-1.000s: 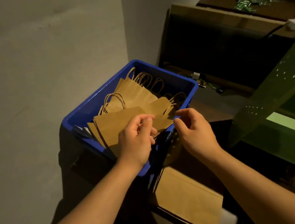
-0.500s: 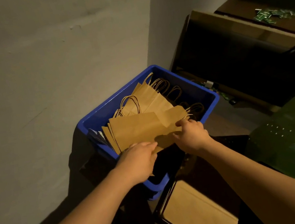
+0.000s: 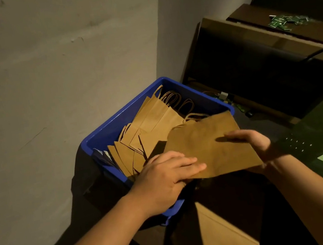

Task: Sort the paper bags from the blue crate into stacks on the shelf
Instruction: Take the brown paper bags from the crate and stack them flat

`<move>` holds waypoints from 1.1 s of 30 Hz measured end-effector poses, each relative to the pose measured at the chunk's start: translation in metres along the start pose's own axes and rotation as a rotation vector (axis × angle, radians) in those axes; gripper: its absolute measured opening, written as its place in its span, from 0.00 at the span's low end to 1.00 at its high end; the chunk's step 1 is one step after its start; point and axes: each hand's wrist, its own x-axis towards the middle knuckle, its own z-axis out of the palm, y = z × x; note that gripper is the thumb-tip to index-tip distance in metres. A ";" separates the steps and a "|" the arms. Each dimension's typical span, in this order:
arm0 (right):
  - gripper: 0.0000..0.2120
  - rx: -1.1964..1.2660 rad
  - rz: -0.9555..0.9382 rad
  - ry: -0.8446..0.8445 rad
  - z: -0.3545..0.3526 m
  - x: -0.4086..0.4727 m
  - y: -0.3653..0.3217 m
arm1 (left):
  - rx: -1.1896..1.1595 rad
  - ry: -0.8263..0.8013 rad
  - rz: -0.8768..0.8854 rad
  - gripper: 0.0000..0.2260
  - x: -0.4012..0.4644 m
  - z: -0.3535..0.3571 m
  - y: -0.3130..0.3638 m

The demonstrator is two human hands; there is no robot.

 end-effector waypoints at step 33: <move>0.04 0.077 0.172 0.695 -0.111 -0.029 0.223 | 0.144 -0.343 -0.948 0.36 0.066 0.040 -0.085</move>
